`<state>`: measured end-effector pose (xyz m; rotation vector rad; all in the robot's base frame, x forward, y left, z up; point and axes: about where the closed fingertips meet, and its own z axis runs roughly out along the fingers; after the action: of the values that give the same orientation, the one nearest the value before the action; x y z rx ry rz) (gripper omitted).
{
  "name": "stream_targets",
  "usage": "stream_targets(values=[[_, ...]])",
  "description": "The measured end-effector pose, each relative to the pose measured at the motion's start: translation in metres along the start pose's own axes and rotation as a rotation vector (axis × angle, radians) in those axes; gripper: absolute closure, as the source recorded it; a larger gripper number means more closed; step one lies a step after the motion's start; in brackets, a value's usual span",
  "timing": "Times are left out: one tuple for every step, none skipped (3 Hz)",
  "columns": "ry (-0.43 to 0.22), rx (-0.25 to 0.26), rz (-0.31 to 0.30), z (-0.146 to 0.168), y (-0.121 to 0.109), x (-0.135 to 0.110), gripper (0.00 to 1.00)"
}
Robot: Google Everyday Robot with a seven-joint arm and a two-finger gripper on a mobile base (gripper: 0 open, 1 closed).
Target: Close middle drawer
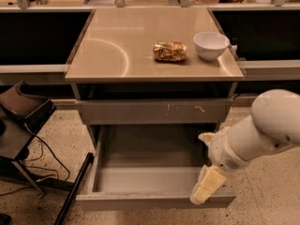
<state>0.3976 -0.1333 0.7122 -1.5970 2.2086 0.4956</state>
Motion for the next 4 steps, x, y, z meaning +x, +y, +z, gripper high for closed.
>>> stream_targets(values=[[-0.029, -0.048, 0.051, 0.061, 0.025, 0.020, 0.00], [-0.059, -0.064, 0.098, 0.100, 0.052, 0.040, 0.00], [-0.089, -0.065, 0.147, 0.122, 0.072, 0.055, 0.00], [-0.086, -0.054, 0.170, 0.140, 0.081, 0.066, 0.00]])
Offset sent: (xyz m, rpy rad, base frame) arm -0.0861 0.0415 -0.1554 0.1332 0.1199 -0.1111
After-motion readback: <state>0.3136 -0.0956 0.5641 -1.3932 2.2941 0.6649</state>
